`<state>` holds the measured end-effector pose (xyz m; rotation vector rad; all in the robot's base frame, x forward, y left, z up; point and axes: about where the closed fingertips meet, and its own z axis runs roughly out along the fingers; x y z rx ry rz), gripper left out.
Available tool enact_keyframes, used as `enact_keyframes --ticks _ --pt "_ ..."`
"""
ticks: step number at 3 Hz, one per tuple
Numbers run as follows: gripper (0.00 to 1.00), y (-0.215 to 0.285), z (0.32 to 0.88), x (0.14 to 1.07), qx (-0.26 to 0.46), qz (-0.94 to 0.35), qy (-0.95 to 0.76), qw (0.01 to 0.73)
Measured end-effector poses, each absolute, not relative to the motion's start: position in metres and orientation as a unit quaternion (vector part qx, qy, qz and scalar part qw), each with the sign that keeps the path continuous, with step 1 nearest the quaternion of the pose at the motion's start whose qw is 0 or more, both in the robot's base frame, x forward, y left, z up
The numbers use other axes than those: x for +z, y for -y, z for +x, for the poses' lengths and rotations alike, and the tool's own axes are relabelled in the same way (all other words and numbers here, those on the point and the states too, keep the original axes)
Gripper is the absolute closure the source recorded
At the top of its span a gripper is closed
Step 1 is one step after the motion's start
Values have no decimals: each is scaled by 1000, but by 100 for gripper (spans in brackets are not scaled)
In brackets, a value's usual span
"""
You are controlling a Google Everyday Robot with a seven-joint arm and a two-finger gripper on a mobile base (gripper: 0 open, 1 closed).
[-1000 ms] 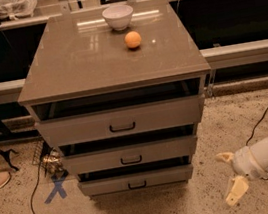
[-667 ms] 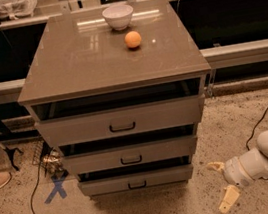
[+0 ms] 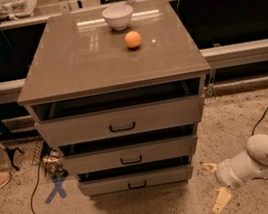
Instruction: Open bottom drawer
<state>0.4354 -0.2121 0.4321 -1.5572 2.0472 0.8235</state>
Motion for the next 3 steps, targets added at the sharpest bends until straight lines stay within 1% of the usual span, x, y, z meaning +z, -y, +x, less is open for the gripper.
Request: enact_keyframes --ticks 1,2,3 --pt "0 184 470 367 243 -615 -715 225" --pt "0 167 490 334 223 -634 -704 229" --pt "0 160 488 314 219 -645 -698 223"
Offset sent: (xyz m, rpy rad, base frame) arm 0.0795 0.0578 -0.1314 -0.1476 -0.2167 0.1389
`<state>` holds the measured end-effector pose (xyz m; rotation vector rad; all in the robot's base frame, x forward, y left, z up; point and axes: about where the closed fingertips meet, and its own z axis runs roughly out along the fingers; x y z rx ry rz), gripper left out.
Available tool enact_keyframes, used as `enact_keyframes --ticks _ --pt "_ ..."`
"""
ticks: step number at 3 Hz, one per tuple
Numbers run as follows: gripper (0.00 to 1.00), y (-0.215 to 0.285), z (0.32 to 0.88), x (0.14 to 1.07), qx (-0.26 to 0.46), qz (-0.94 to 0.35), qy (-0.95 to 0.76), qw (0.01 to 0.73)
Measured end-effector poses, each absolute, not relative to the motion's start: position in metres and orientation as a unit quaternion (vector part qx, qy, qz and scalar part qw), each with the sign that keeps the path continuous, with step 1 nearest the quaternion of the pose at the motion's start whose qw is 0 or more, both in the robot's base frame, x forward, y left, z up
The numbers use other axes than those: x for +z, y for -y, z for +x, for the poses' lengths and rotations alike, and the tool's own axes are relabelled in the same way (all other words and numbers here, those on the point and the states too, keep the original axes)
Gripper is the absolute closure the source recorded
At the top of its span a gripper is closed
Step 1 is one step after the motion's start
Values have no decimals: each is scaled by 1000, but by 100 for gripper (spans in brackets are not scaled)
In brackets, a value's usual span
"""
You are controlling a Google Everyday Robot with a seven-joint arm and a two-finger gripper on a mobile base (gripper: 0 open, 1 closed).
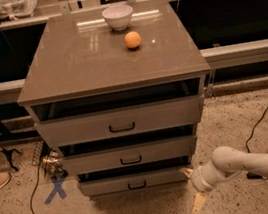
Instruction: Open bottom drawer
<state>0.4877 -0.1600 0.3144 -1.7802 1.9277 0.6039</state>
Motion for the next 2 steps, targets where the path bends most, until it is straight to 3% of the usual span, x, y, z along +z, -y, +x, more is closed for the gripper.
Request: enact_keyframes --ticks 2 --pt "0 157 515 260 128 -688 -678 226"
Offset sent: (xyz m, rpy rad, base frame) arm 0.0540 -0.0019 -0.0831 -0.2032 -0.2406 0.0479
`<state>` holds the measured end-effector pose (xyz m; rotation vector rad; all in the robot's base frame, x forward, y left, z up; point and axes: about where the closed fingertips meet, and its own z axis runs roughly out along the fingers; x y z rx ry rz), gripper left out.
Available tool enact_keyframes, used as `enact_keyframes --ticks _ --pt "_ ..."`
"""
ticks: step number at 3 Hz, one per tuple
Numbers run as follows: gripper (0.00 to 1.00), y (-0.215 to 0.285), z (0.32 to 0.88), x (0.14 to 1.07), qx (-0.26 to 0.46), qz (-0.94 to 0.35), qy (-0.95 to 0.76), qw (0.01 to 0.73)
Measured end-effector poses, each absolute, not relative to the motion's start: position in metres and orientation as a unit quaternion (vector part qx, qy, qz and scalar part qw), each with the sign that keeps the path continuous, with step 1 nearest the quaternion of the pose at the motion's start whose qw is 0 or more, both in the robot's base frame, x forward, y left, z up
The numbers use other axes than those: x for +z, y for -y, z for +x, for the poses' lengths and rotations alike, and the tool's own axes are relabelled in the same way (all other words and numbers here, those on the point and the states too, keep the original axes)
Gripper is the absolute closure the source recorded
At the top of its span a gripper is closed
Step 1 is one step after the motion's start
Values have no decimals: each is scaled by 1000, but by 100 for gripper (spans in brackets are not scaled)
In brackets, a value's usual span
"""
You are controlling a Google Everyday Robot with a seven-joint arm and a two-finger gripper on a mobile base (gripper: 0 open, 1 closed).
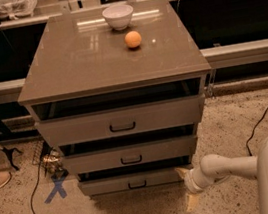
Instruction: Open bottom drawer
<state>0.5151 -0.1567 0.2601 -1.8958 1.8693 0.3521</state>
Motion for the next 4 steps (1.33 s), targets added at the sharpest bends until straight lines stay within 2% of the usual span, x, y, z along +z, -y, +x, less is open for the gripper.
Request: enact_keyframes --ticks 4 --pt "0 125 595 194 57 -697 -675 235"
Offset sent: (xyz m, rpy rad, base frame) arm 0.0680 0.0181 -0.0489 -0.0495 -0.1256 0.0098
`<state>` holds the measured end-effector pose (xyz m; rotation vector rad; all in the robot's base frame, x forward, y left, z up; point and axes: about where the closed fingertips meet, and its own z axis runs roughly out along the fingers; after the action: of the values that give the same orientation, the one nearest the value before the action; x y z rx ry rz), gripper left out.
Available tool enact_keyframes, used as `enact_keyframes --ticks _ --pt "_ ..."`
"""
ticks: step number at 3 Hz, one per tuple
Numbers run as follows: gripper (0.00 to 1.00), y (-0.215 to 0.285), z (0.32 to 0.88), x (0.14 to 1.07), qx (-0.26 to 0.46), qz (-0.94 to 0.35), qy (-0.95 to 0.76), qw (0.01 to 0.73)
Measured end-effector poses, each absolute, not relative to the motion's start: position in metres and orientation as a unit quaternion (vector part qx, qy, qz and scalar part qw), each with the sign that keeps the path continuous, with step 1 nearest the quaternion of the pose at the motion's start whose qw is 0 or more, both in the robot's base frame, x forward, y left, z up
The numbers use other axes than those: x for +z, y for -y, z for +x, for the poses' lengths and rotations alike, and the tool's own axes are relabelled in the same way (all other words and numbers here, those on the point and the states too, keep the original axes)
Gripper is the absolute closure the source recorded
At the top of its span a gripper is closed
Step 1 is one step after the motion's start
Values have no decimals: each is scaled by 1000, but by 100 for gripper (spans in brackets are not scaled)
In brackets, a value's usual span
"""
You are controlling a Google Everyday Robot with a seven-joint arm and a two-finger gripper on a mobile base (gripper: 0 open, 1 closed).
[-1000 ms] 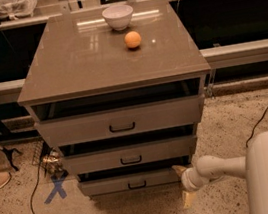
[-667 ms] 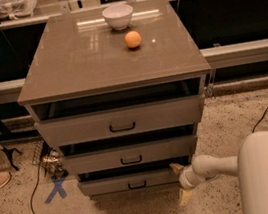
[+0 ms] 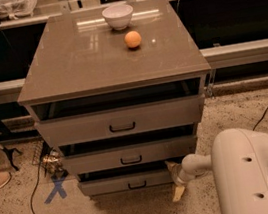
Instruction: Open bottom drawer
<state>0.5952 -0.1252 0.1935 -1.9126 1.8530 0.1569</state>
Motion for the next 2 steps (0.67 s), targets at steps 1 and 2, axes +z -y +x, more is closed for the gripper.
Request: enact_keyframes --ticks 1,2 --pt "0 121 607 176 51 -686 -690 224" --pt "16 120 611 164 50 -677 -702 217"
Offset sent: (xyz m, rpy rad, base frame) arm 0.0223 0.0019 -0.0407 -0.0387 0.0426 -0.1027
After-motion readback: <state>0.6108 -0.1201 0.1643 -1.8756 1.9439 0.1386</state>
